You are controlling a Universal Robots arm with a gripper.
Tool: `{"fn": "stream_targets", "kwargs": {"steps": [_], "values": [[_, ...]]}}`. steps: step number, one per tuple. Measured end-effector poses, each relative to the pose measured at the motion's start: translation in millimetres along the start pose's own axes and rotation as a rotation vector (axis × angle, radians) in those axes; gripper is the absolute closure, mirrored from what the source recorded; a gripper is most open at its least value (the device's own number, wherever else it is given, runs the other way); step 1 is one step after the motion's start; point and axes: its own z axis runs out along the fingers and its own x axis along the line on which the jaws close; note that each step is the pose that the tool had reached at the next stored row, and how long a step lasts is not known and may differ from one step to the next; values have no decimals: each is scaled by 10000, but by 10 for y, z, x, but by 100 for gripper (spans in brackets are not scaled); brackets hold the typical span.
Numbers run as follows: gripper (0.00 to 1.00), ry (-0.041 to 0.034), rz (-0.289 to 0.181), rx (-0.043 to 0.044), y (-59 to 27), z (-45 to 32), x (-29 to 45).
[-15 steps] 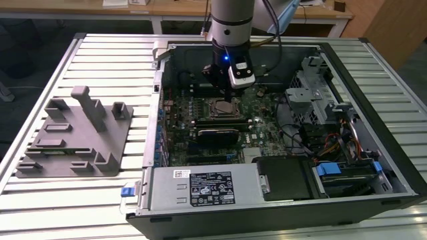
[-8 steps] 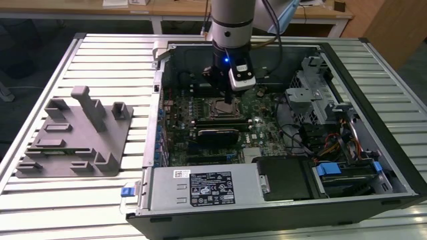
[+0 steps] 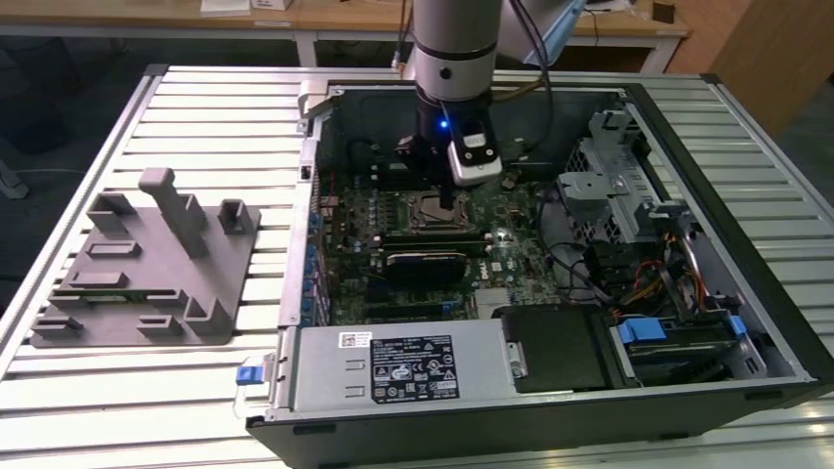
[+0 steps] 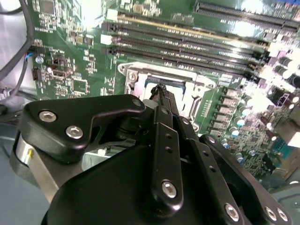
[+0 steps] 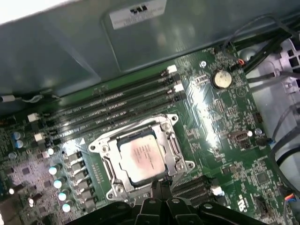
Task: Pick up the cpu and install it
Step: 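Install the second cpu locking lever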
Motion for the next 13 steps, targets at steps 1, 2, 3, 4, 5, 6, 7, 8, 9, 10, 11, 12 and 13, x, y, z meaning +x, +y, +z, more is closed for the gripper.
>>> {"fn": "stream_targets", "kwargs": {"steps": [1,2,3,4,5,6,7,8,9,10,11,12,13], "values": [[89,0,-2,0,-19,0,-7],[89,0,-4,1,-37,0,-14],[89,0,-7,1,-54,0,-20],[89,0,-10,0,-72,0,-26],[89,0,-15,-1,-90,0,-33],[89,0,-22,-1,-109,1,-39],[89,0,-33,-1,-127,1,-44],[89,1,-47,-1,-144,2,-48],[89,1,-64,-3,-160,3,-51],[89,2,-88,-5,-176,5,-52],[89,2,-119,-7,-190,7,-52],[89,4,-166,-10,-199,10,-48],[89,6,-240,-15,-206,13,-43]]}}
